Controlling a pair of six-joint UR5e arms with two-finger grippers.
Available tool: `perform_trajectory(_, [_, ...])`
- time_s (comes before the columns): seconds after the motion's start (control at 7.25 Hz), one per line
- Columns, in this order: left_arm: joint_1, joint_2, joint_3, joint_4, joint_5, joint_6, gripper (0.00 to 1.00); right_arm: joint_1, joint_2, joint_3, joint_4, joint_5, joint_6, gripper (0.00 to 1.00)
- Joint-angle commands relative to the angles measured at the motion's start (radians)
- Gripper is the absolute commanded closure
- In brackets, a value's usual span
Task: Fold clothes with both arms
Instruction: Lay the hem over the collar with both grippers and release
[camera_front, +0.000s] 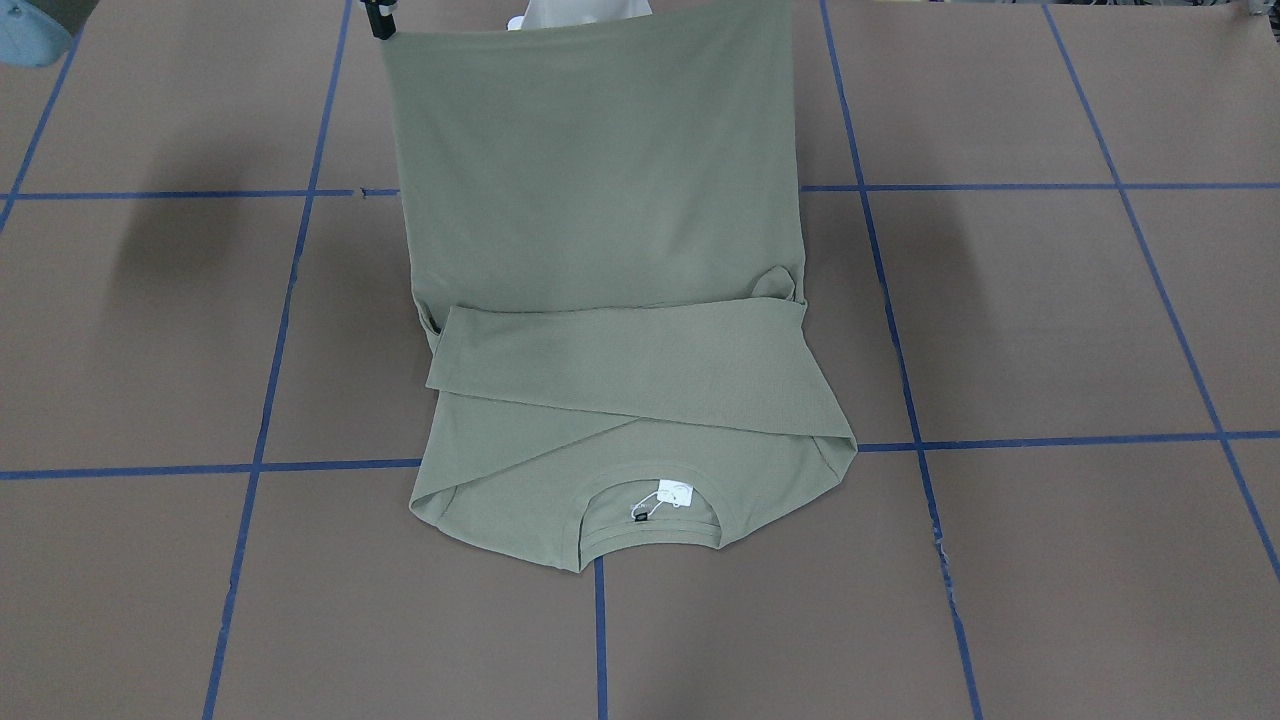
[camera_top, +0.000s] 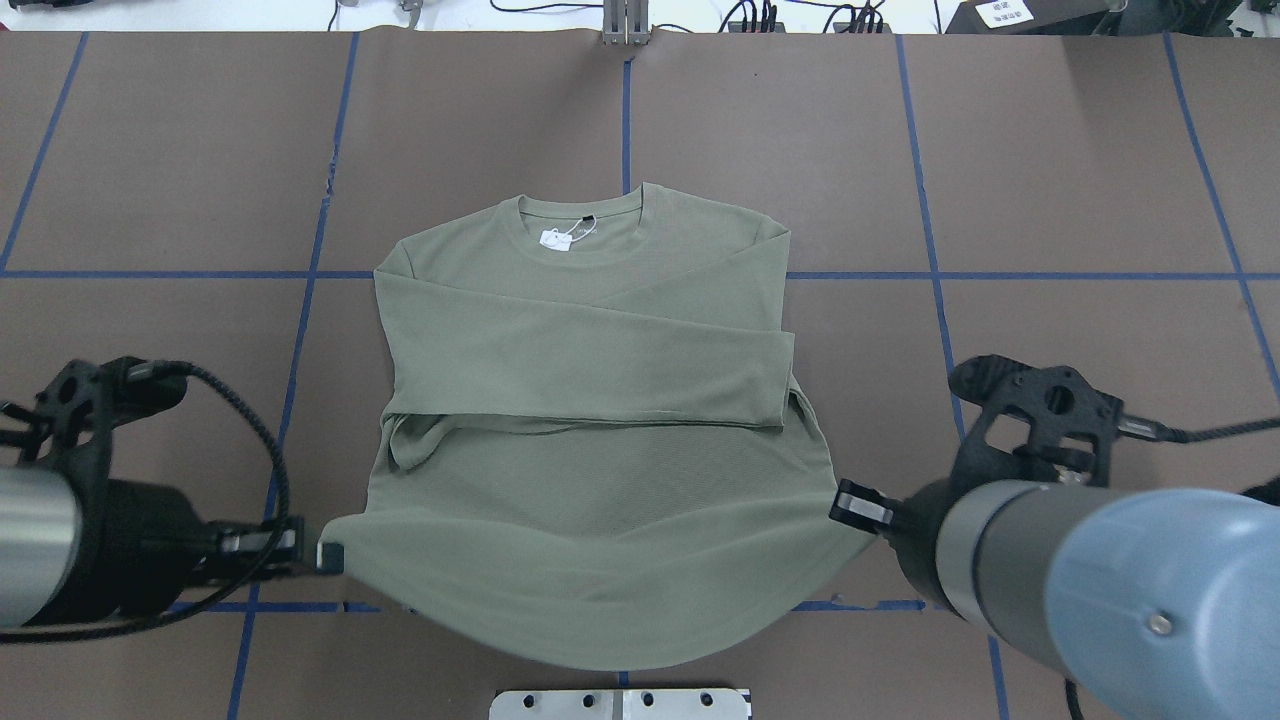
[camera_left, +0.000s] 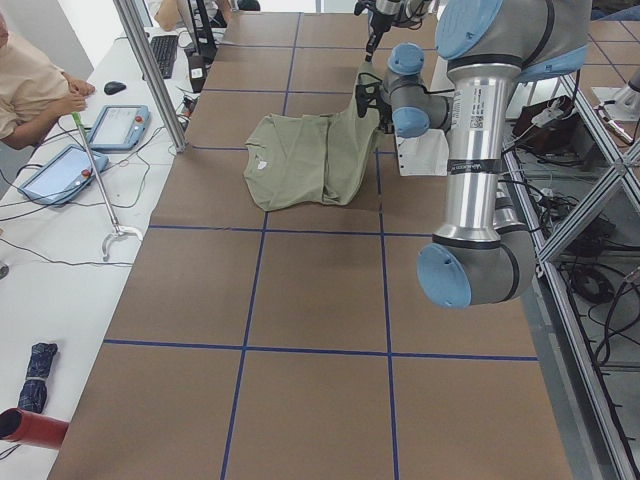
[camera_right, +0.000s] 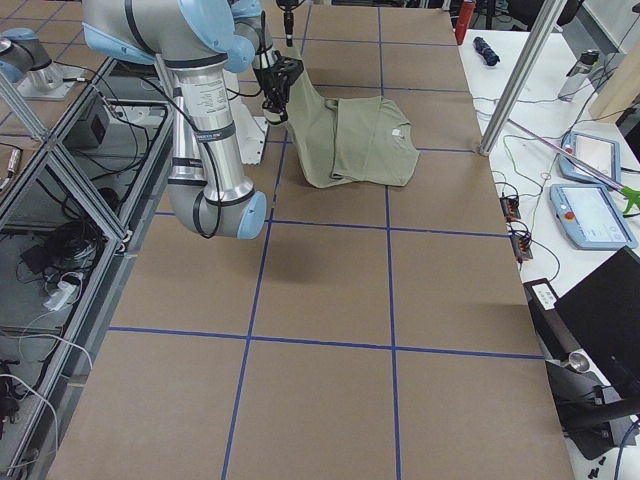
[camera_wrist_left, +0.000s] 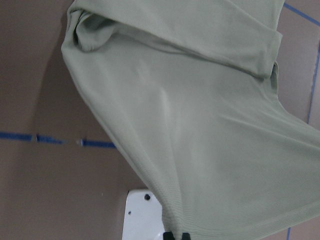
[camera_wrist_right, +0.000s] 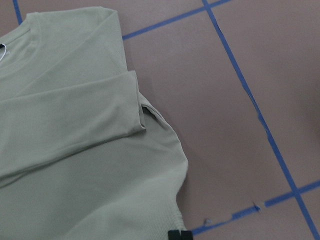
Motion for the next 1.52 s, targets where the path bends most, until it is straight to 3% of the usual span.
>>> perform_trajectory(0.0, [-0.174,-0.057,0.153,0.005,-0.003,0.192,1.00,0.187,0.017,-0.334,0.355,0.049,-0.150,1.00])
perform_trajectory(0.14, [-0.191,-0.101,0.275,-0.003,0.002,0.217,1.00,0.241,0.017,-0.444,0.462,0.076,-0.192,1.00])
perform_trajectory(0.28, [-0.267,-0.218,0.376,0.007,0.002,0.294,1.00,0.289,0.031,-0.497,0.501,0.078,-0.224,1.00])
perform_trajectory(0.69, [-0.326,-0.346,0.617,-0.004,0.006,0.334,1.00,0.380,0.152,-0.679,0.506,0.123,-0.288,1.00])
perform_trajectory(0.83, [-0.325,-0.383,0.700,-0.024,0.008,0.334,1.00,0.391,0.166,-0.780,0.605,0.124,-0.292,1.00])
perform_trajectory(1.1, [-0.322,-0.396,0.864,-0.157,0.066,0.336,1.00,0.404,0.187,-0.981,0.810,0.122,-0.299,1.00])
perform_trajectory(1.38, [-0.319,-0.399,0.957,-0.237,0.069,0.336,1.00,0.440,0.187,-1.012,0.813,0.125,-0.354,1.00])
